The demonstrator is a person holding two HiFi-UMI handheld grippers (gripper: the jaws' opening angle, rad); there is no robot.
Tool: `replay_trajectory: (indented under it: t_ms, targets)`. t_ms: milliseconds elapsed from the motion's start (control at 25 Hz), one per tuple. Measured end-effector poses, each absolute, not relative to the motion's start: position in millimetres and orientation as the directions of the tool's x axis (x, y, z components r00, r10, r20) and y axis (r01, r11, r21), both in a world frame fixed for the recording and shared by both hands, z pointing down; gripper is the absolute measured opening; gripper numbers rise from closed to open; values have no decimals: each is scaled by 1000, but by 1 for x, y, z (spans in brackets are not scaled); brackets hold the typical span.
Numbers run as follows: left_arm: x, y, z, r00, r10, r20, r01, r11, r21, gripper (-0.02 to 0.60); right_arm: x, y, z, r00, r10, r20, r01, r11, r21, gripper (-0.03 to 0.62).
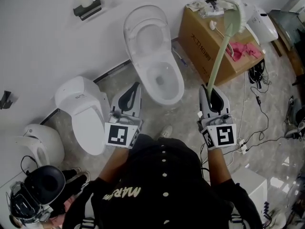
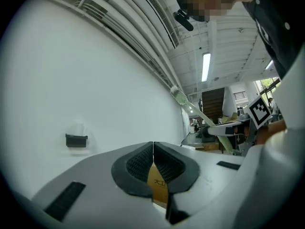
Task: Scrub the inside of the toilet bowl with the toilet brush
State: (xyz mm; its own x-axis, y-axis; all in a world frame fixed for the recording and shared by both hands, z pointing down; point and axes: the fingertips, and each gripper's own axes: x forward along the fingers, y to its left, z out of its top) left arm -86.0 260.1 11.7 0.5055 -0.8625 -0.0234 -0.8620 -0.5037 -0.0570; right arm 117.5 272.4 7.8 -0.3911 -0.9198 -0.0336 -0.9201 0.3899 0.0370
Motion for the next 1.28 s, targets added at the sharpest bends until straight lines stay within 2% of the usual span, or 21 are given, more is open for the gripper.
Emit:
replay_trajectory:
  t_ms: [400,960,1280]
  targets:
    - [-83,190,22,483,-876,5,-874,-483,-48,25,120,203,29,-419,-908,7,-908,419,5,78]
    - [-93,69,26,540,-842,-16,-842,-540,-4,25,93,79,15,-405,-914,-17,-914,404,43,78]
    - [-104,17,30,571,-821,-3,-821,-571,1,25,77,28,16,-392,-920,14,-918,392,59,78]
